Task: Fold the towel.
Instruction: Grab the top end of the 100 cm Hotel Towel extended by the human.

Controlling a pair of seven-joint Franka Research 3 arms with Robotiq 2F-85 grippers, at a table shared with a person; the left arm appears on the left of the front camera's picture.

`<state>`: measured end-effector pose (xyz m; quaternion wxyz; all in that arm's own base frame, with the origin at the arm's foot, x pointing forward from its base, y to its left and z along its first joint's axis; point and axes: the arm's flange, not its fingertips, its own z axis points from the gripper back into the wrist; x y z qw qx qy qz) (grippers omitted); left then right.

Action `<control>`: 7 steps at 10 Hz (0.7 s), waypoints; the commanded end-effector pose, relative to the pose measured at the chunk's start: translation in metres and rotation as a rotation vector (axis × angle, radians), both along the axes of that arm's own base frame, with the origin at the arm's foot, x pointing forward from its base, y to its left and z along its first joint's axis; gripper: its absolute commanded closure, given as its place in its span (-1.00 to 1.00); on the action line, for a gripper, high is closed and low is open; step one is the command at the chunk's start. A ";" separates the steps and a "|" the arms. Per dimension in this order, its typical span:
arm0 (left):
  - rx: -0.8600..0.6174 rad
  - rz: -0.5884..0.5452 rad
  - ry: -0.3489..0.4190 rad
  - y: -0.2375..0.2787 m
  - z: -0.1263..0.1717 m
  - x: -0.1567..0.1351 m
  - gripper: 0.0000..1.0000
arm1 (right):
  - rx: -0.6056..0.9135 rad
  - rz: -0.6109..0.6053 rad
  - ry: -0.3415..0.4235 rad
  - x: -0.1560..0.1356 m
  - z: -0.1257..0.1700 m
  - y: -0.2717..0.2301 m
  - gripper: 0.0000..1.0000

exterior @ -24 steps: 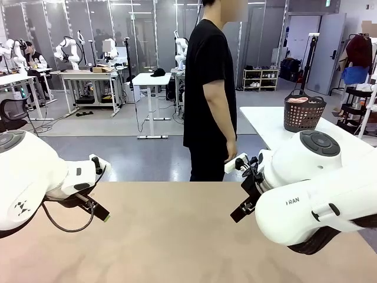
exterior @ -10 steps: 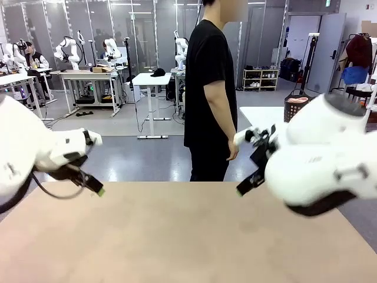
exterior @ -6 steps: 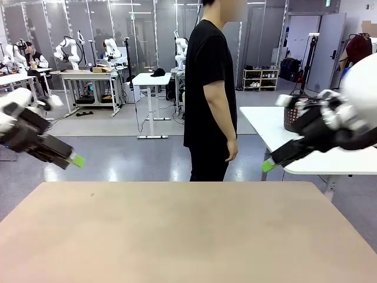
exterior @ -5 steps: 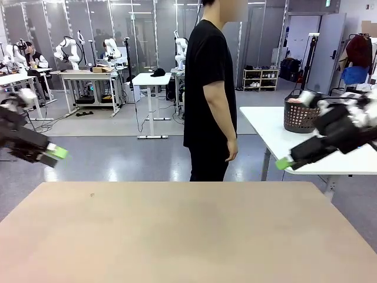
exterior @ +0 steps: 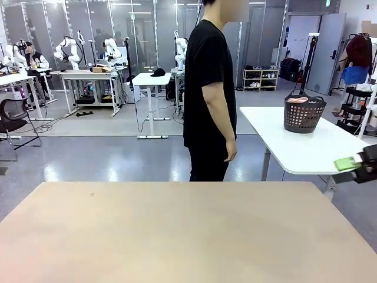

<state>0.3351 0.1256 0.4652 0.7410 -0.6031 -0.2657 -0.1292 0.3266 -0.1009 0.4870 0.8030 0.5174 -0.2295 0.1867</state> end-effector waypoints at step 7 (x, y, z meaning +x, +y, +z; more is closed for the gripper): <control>-0.006 0.001 0.049 0.015 -0.030 0.001 -1.00 | 0.072 -0.007 0.040 0.001 -0.024 -0.010 -1.00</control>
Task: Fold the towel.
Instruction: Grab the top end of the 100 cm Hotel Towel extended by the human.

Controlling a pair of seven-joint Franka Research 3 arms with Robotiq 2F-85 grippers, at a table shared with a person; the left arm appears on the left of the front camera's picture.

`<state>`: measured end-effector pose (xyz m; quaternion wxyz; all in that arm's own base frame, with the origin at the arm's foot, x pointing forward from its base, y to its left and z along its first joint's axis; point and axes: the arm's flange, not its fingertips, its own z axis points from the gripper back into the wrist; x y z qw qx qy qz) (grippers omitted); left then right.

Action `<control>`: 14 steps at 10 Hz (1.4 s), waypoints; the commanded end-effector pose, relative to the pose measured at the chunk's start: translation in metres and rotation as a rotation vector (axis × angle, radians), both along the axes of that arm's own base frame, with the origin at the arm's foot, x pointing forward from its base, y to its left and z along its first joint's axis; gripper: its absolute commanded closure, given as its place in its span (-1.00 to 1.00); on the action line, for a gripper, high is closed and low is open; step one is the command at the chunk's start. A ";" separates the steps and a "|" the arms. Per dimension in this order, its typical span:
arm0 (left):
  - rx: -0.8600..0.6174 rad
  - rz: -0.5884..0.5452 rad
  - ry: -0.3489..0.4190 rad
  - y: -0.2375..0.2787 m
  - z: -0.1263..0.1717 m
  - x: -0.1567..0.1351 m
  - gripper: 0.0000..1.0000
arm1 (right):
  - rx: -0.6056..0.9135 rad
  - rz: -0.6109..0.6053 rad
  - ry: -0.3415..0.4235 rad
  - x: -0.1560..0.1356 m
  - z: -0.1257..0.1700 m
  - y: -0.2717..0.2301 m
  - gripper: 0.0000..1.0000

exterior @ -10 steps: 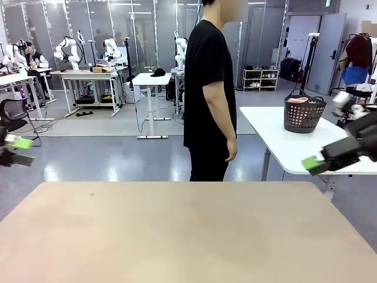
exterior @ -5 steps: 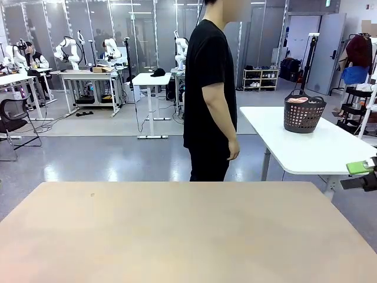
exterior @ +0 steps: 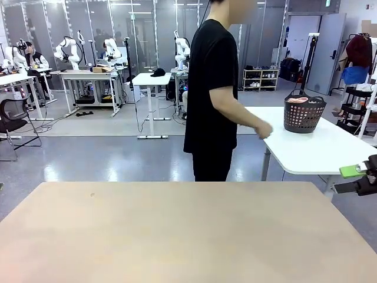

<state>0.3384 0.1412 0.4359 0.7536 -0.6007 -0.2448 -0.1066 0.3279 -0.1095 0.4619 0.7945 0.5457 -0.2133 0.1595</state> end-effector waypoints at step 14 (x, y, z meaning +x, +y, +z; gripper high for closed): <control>-0.019 -0.011 -0.016 0.000 -0.001 -0.002 -1.00 | 0.011 0.002 -0.021 0.000 0.001 -0.002 -1.00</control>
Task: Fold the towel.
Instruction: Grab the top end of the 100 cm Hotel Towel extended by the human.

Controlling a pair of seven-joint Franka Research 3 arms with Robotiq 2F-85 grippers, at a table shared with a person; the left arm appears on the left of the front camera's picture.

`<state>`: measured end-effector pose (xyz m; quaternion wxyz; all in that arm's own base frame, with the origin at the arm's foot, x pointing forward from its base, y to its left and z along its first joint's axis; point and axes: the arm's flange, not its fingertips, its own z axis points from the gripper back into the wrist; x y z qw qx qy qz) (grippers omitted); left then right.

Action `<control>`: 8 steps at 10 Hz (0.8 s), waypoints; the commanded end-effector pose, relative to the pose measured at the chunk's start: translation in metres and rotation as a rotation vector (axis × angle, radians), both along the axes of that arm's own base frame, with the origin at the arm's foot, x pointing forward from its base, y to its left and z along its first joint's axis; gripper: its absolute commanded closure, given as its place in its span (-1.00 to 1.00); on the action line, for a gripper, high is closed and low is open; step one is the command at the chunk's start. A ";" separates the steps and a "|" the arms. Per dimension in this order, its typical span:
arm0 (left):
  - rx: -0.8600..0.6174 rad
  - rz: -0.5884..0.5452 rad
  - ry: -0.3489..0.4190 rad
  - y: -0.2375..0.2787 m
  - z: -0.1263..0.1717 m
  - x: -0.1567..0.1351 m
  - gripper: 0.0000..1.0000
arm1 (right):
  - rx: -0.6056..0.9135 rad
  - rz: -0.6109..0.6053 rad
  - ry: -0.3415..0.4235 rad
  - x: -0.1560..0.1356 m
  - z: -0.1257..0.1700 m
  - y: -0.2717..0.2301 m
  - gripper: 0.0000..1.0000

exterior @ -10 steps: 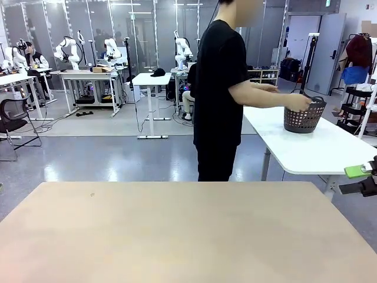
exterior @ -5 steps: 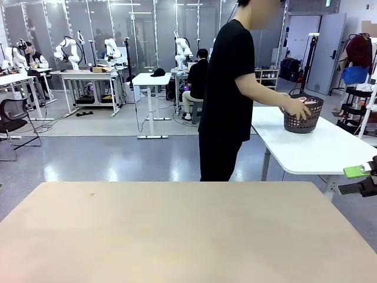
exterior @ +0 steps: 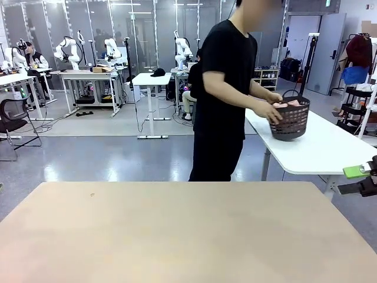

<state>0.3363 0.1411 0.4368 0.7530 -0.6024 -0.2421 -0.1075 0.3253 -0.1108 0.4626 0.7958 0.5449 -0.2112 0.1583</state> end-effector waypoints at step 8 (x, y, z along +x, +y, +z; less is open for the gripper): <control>-0.016 -0.006 -0.019 0.000 -0.002 0.000 -1.00 | 0.014 0.003 -0.026 0.002 0.000 -0.001 -1.00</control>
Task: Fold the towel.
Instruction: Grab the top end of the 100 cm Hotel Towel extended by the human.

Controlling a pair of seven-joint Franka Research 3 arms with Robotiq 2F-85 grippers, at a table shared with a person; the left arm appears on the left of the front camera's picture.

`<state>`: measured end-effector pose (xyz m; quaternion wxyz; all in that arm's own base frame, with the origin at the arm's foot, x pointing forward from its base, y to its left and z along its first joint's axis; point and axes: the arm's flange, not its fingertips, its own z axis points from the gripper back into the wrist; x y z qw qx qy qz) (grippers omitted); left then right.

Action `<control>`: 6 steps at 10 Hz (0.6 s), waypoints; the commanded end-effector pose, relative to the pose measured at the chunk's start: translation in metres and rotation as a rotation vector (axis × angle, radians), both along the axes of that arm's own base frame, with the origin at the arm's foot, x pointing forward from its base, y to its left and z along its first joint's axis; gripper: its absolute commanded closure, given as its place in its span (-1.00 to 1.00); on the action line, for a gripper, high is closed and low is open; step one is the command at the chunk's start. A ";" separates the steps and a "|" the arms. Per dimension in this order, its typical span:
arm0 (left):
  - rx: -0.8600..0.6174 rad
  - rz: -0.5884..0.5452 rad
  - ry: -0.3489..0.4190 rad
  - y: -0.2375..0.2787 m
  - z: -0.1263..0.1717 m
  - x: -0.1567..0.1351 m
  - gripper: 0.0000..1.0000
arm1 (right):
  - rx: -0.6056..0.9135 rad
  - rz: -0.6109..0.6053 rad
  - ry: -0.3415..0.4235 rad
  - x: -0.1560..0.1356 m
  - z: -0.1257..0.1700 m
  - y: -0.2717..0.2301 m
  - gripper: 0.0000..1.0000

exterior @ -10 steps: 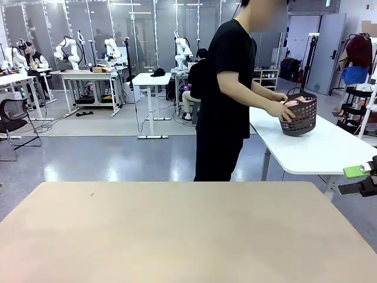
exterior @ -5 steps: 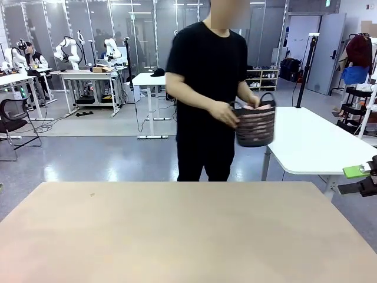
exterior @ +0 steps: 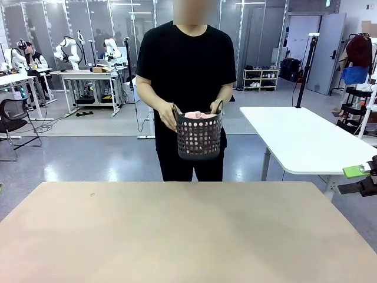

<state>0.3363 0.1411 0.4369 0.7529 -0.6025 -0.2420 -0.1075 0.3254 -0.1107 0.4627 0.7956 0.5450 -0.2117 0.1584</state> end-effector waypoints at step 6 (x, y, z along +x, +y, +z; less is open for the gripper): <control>-0.016 -0.006 -0.019 0.000 -0.002 0.000 -1.00 | 0.013 0.003 -0.025 0.002 0.000 -0.001 -1.00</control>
